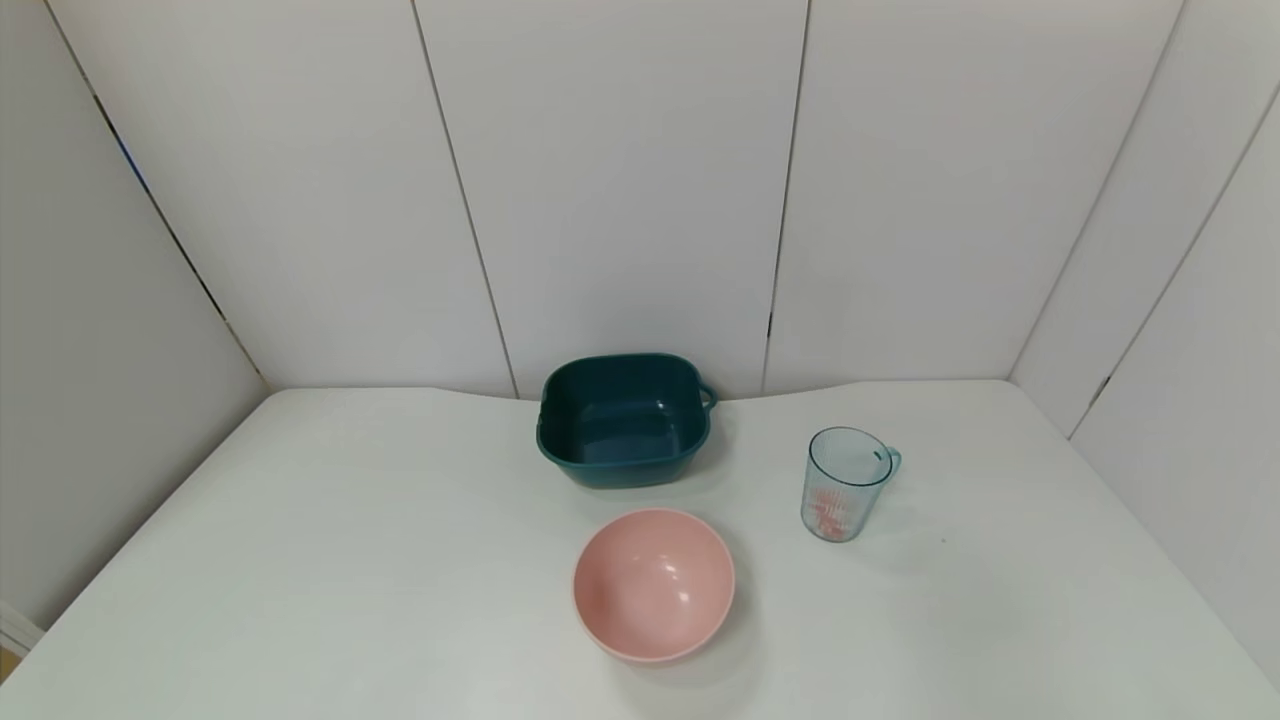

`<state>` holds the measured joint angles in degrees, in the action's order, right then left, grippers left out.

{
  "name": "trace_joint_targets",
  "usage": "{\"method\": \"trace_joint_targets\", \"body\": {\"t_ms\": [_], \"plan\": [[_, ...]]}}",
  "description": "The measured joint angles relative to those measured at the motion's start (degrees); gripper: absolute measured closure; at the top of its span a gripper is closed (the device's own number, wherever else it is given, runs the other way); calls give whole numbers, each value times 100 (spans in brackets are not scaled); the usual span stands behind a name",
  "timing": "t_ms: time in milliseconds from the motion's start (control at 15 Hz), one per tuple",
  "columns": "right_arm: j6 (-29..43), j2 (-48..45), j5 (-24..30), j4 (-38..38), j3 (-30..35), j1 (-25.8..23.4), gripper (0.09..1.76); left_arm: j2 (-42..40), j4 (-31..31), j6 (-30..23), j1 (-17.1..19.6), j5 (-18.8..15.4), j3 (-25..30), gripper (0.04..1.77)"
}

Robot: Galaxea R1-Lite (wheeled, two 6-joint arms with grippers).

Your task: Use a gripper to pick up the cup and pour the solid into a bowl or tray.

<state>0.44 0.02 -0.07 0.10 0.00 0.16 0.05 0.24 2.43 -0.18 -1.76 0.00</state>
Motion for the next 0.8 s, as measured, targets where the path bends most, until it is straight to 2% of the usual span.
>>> {"method": "trace_joint_targets", "body": {"t_ms": [200,400,600,800], "plan": [[-34,2,-41,83,-66,-2,14,0,0,2,0,0,0,9],[-230,226,-37,232,-536,-2,14,0,0,0,0,0,0,9],[-269,925,2,257,-1111,63,14,0,0,2,0,0,0,9],[-276,2029,51,251,-1777,267,14,0,2,0,0,0,0,9]]}}
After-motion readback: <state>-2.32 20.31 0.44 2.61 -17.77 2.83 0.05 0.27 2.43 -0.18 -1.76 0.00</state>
